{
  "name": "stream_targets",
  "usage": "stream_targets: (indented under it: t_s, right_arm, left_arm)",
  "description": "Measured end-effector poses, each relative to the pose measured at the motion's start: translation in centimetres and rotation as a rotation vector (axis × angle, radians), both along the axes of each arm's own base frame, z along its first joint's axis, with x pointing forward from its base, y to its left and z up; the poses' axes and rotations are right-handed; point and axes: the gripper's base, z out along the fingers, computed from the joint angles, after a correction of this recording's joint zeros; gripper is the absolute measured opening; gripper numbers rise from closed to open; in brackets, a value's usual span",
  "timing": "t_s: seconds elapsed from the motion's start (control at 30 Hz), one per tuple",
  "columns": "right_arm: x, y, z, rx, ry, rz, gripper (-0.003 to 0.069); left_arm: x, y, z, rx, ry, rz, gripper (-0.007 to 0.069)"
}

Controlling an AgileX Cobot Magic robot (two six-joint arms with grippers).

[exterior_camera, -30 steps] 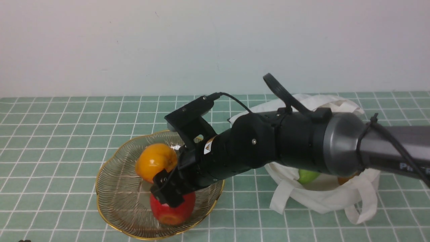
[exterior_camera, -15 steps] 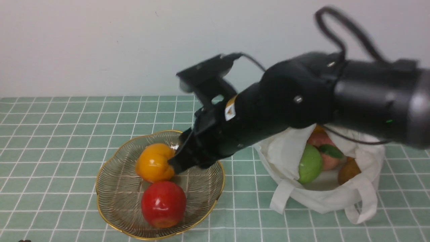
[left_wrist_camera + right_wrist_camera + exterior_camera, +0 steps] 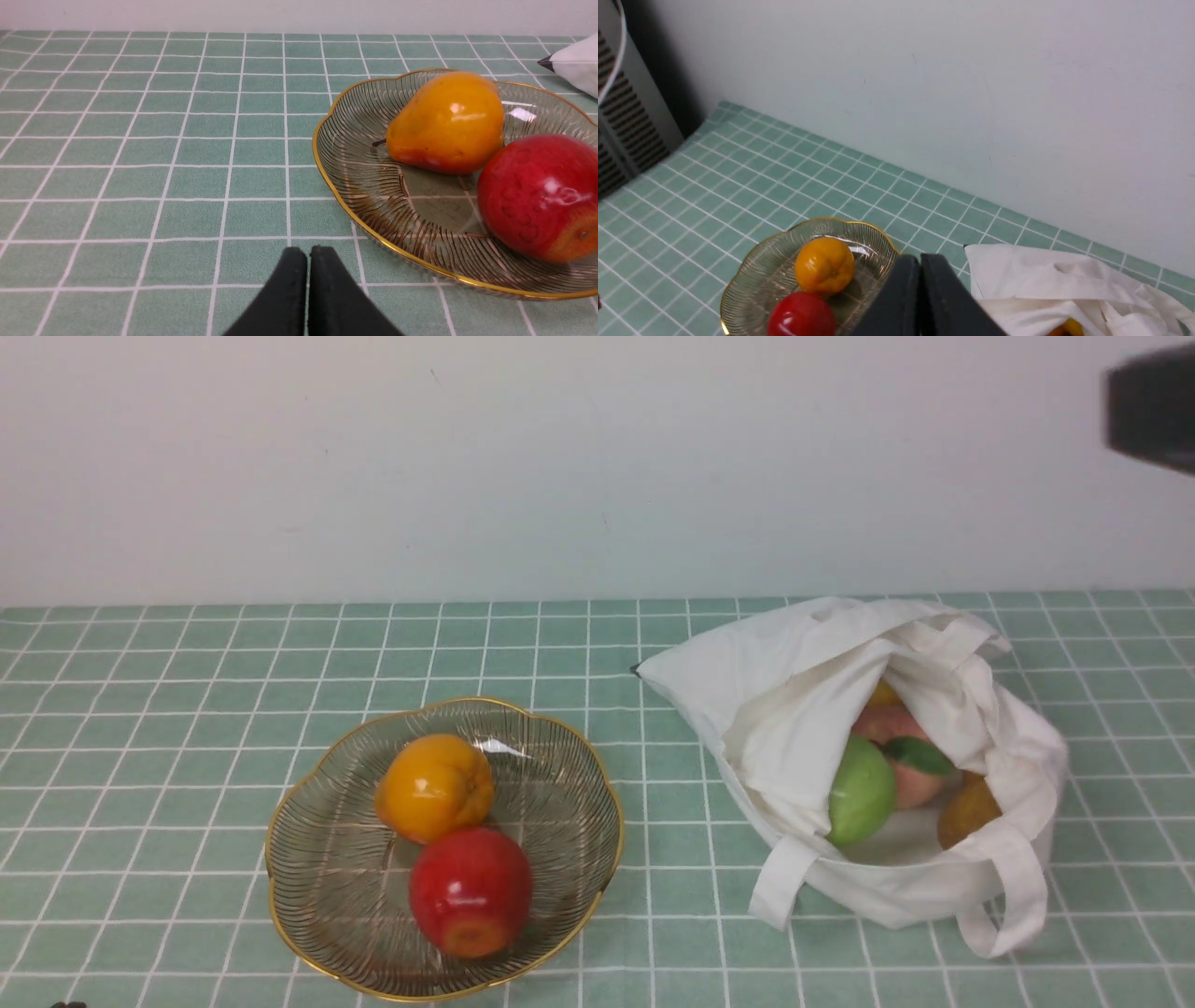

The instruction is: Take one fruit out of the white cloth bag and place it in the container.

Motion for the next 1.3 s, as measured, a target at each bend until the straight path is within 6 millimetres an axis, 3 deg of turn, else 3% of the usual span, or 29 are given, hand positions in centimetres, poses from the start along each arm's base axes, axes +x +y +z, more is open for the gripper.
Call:
stream_targets:
  t_s: [0.13, 0.3, 0.4, 0.5, 0.73, 0.97, 1.3]
  right_arm:
    - [-4.1, -3.9, -2.7, 0.129, -0.12, 0.026, -0.0013]
    - [-9.0, -8.0, -8.0, 0.359, -0.387, 0.097, -0.0013]
    - [-10.1, -8.8, -10.5, 0.456, -0.421, 0.118, -0.0013]
    - [-9.2, -7.8, -12.9, 0.474, -0.315, 0.119, -0.0013]
    - [-8.0, -6.5, -14.0, 0.502, -0.173, 0.123, -0.0014]
    - [-8.1, -6.4, -13.4, 0.488, -0.258, 0.147, -0.0014]
    - [-8.5, -6.0, -13.2, 0.324, -0.412, 0.203, -0.0014]
  left_arm:
    - [0.0, 0.0, 0.0, 0.0, 0.0, 0.0, -0.0008]
    - [0.0, 0.0, 0.0, 0.0, 0.0, 0.0, -0.0008]
    - [0.0, 0.0, 0.0, -0.005, 0.0, 0.002, -0.0008]
    - [0.0, 0.0, 0.0, -0.003, -0.002, 0.001, -0.0008]
    - [0.0, 0.0, 0.0, -0.004, -0.002, 0.002, -0.0008]
    - [0.0, 0.0, 0.0, -0.004, -0.002, 0.002, -0.0008]
    - [0.0, 0.0, 0.0, -0.004, -0.002, 0.002, -0.0008]
